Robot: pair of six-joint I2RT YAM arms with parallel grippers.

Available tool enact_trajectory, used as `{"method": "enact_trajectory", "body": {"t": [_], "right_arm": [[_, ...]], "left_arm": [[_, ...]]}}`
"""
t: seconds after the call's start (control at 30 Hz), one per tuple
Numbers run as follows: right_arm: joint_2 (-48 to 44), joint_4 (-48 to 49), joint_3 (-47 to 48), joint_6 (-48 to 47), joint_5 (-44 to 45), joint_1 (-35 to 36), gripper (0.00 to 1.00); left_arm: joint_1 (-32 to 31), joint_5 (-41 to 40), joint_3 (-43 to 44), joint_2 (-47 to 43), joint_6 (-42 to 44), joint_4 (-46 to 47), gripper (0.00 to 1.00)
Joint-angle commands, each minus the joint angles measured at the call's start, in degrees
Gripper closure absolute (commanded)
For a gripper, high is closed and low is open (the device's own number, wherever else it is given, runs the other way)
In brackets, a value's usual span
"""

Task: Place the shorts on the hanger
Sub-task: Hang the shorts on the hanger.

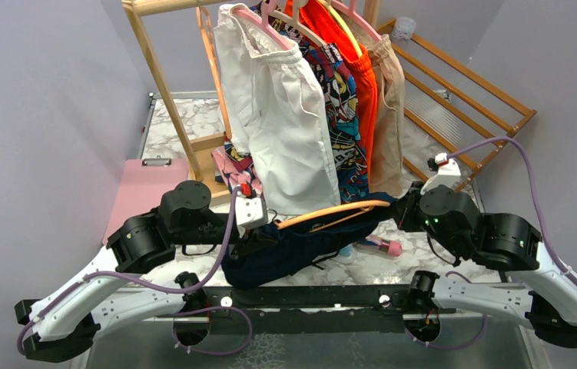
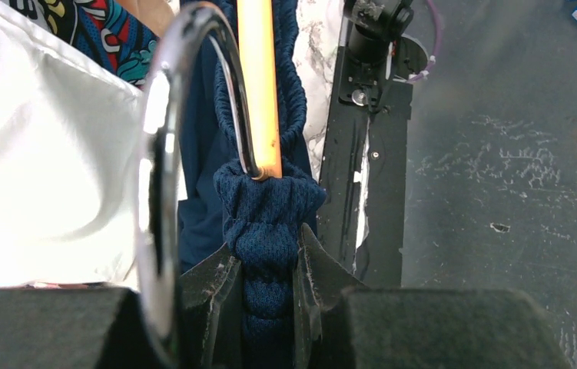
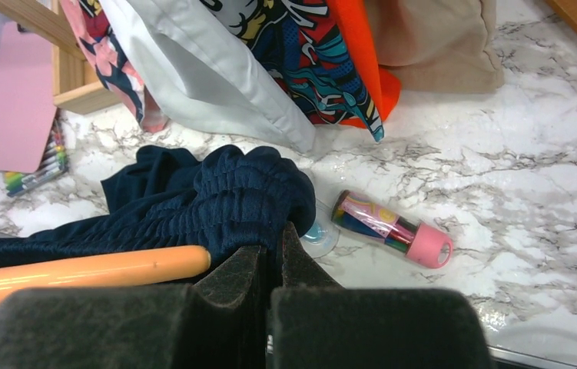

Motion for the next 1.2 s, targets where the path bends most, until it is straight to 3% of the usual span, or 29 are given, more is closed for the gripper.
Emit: {"method": "enact_trajectory", "body": {"t": [0.0, 0.3, 0.57, 0.97, 1.17], "right_arm": [[-0.8, -0.9, 0.8, 0.3, 6.2, -0.1, 0.99], [-1.3, 5.0, -1.8, -2.9, 8.5, 0.0, 0.99], [0.3, 4.3, 0.8, -5.1, 7.1, 0.0, 0.99], [0.4, 2.6, 2.5, -5.2, 5.3, 0.0, 0.99], [2.2, 0.8, 5.4, -6.7, 2.1, -0.1, 0.99]], "left_arm": [[0.1, 4.5, 1.5, -1.9, 1.3, -0.1, 1.00], [0.1, 9.5, 0.9, -2.8, 1.3, 0.1, 1.00], [0.1, -1.0, 0.2, -3.9, 1.7, -1.8, 1.00], [0.1, -6.3, -2.7, -3.8, 2.5, -2.0, 1.00], [0.1, -12.9, -2.6, -2.4, 2.4, -2.5, 1.00]]}}
